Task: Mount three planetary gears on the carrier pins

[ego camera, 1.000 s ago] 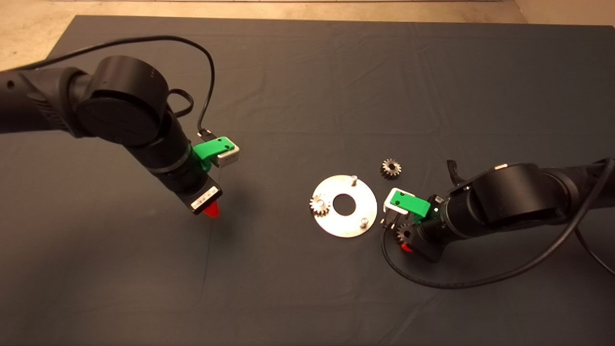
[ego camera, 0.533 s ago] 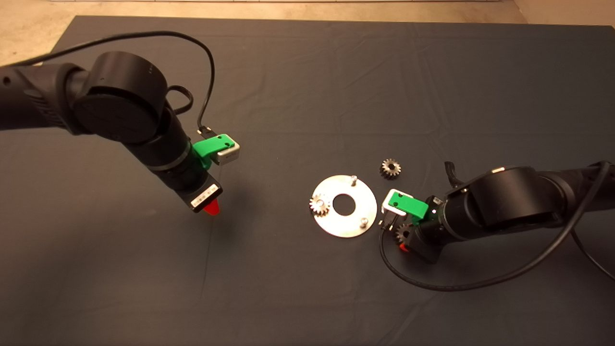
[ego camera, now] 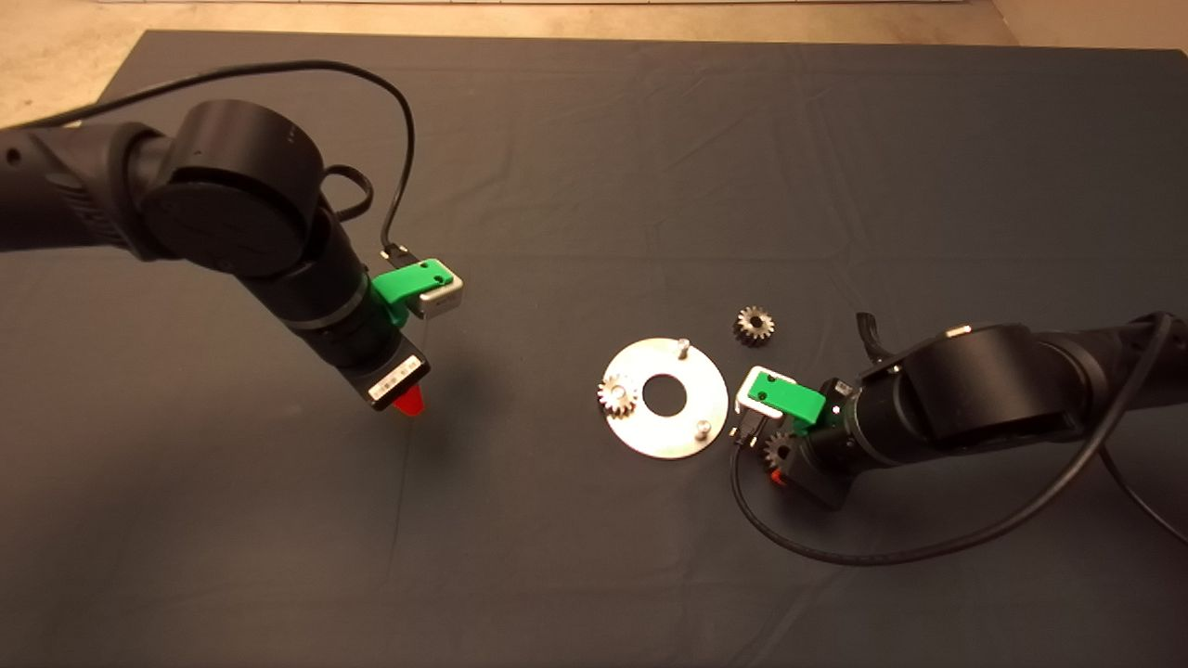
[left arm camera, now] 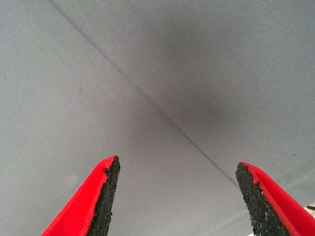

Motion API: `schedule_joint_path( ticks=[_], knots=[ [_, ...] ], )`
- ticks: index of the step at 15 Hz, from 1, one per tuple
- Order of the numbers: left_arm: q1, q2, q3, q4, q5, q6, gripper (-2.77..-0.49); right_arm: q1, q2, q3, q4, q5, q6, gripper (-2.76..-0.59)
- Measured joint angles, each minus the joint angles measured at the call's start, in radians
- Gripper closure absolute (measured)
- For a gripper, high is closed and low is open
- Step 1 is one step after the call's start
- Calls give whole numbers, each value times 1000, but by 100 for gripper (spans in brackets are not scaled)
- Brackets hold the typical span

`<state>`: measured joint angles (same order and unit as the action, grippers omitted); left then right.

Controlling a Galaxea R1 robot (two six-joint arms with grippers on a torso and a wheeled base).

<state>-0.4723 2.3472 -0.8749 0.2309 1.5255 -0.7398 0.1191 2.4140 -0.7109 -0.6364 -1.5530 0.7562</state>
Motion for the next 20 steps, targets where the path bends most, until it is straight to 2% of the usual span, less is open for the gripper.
schedule_joint_path(
  ticks=[1,3,4,7,9,13,15,20],
  knots=[
    [0,1,0,0,-2,0,-164,0,6,0,0,1,0,-100],
    [0,2,0,0,-8,0,-164,6,31,-1,1,14,1,-100],
    [0,1,0,0,-8,0,-164,24,44,-4,5,19,2,-100],
    [0,1,0,-2,-9,0,-164,104,91,-40,15,18,4,-100],
    [0,-1,0,-3,-10,0,-164,136,122,-64,30,19,3,-100],
    [0,-1,0,-3,-12,0,-164,198,161,-117,83,18,-9,-100],
    [0,-1,0,-3,-14,0,-164,212,180,-126,106,19,-14,-100],
    [-13,-13,0,-3,-14,0,-164,223,214,-154,179,19,-23,-100]
  ],
)
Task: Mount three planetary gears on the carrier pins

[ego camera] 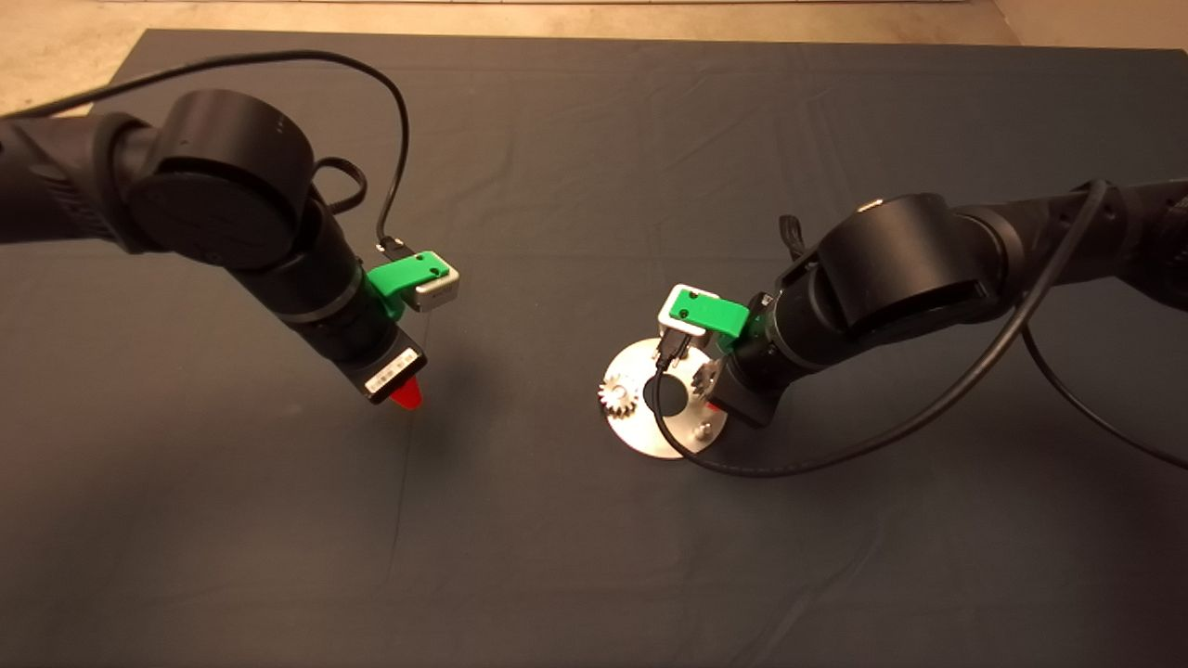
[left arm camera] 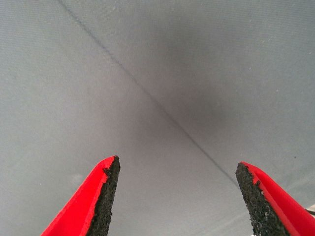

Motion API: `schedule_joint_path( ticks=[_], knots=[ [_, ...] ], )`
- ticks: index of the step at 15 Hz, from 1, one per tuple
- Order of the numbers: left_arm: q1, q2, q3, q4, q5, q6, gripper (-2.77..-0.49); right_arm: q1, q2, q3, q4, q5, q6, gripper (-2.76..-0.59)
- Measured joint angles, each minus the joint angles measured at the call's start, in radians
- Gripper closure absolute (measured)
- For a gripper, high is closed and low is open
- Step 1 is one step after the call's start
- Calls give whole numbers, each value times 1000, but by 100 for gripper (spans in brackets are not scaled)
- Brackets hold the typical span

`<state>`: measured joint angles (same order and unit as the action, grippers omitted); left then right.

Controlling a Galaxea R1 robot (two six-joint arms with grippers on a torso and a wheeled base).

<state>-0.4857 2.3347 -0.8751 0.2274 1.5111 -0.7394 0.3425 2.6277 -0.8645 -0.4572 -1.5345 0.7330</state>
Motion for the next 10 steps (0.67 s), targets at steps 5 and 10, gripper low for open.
schedule_joint_path(
  ticks=[5,10],
  knots=[
    [0,0,0,0,0,0,-164,13,10,-10,80,1,-4,-99],
    [-1,0,0,0,0,0,-164,13,13,-7,128,1,-4,-99]
  ],
)
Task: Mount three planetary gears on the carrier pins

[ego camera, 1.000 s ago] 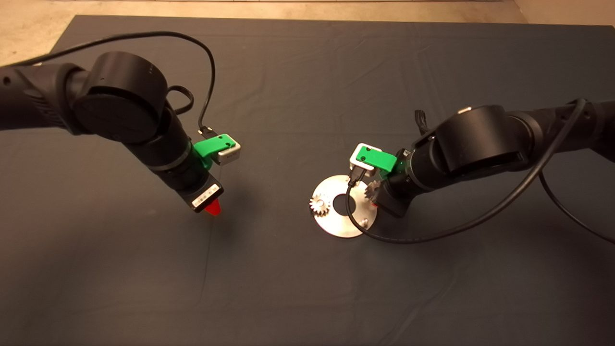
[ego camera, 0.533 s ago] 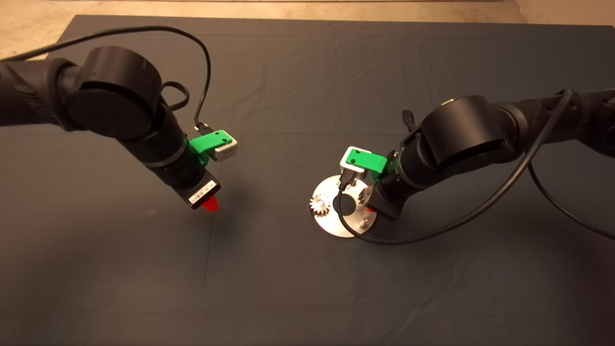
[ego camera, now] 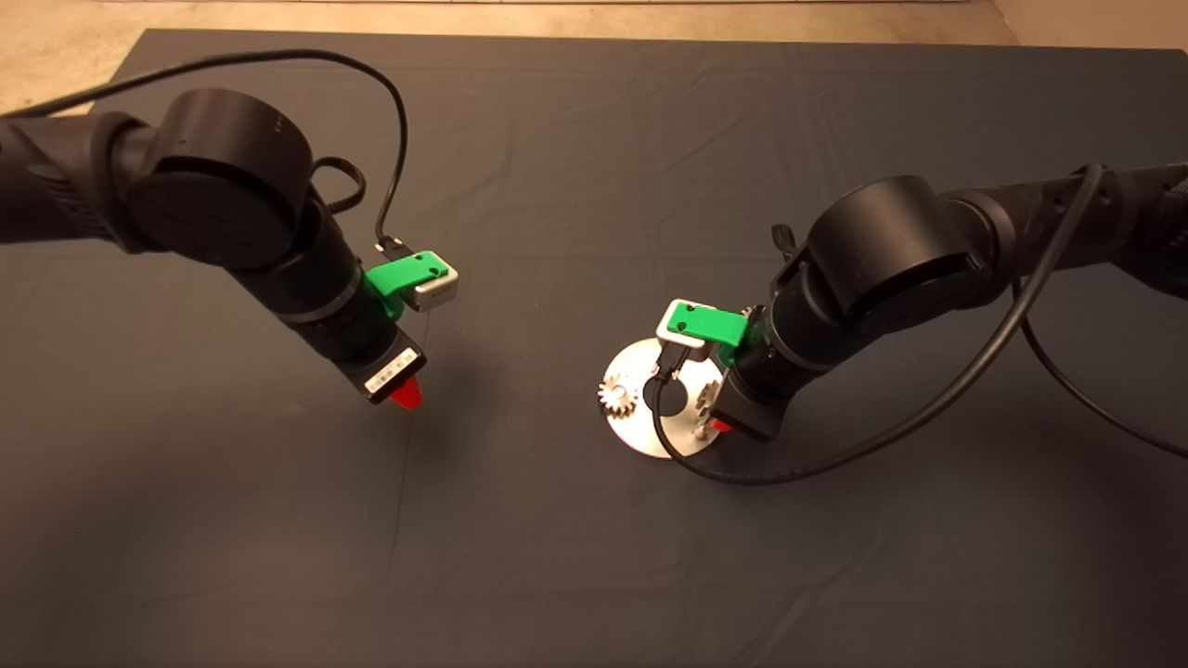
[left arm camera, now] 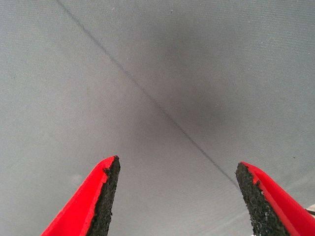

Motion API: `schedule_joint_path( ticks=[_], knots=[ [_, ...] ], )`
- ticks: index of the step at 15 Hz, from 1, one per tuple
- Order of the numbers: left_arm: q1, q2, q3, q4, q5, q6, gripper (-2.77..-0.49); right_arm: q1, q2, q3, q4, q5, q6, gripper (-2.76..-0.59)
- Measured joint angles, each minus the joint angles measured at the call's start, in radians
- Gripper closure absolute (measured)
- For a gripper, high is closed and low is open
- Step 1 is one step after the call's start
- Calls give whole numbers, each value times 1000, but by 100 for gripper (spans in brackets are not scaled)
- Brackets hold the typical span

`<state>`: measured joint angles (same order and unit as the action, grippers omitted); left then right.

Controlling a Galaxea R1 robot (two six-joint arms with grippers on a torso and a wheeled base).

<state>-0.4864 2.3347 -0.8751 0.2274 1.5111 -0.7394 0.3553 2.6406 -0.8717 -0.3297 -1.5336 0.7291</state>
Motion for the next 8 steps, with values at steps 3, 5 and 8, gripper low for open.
schedule_joint_path(
  ticks=[3,5,8],
  knots=[
    [0,-8,0,0,0,0,-164,0,0,36,10,0,1,-99],
    [-5,-11,0,0,0,0,-164,0,2,52,16,0,2,-99],
    [-22,-11,0,0,0,0,-164,-1,3,72,16,0,10,-99]
  ],
)
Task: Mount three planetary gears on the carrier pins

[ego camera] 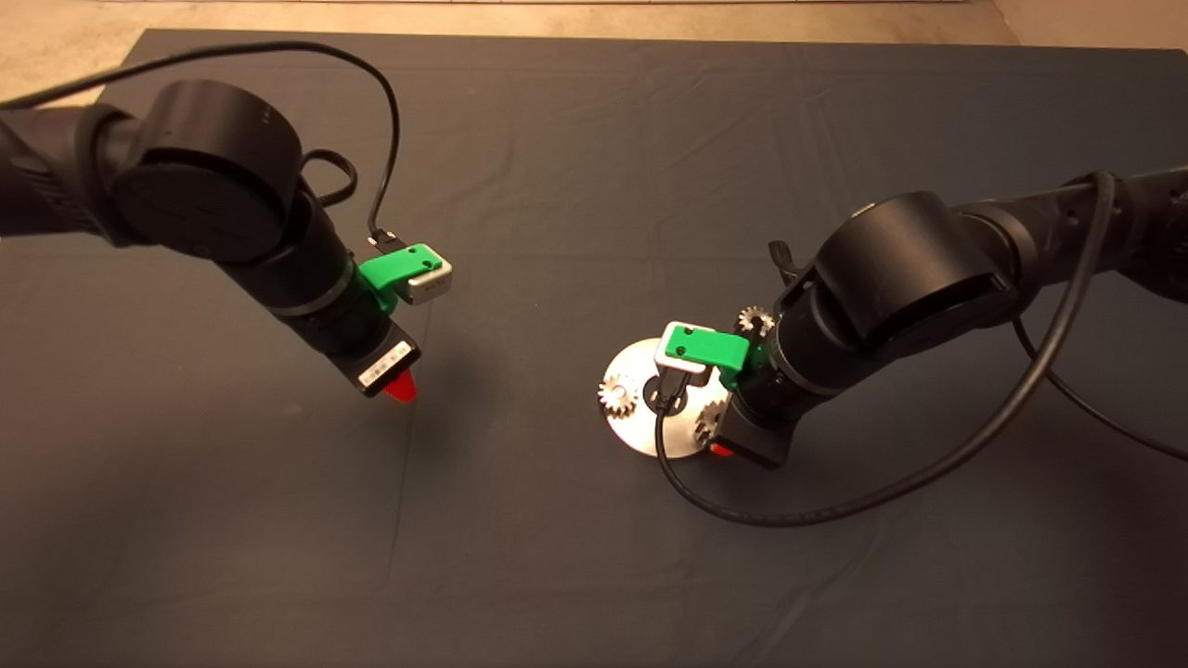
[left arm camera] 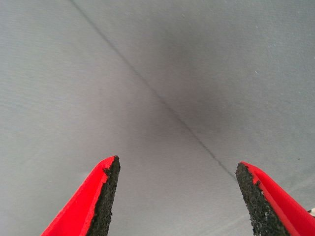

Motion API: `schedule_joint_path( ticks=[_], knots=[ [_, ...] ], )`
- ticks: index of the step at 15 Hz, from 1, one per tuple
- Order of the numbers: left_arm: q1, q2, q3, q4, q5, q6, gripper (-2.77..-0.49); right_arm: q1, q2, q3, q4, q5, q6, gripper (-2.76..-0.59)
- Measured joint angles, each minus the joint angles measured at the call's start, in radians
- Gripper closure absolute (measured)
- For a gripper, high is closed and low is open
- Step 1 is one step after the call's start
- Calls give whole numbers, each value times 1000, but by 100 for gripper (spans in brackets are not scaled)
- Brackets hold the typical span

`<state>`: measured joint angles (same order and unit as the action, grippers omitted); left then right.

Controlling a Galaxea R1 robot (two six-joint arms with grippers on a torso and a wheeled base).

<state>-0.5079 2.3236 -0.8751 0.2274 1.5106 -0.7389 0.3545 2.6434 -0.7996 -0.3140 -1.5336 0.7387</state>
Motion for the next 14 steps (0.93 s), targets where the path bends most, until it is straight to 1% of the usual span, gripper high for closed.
schedule_joint_path(
  ticks=[2,5,7,11,14],
  knots=[
    [0,-1,0,0,-1,0,-164,-6,0,13,0,0,3,-99],
    [-1,-6,0,0,-3,0,-164,-33,1,16,-3,0,4,-99],
    [-1,-5,0,0,-6,0,-164,-45,3,17,-10,0,6,-99],
    [-9,-6,0,0,-11,0,-164,-47,3,17,-41,0,6,-99],
    [-9,-10,0,0,-11,0,-164,-47,3,10,-63,0,6,-99]
  ],
)
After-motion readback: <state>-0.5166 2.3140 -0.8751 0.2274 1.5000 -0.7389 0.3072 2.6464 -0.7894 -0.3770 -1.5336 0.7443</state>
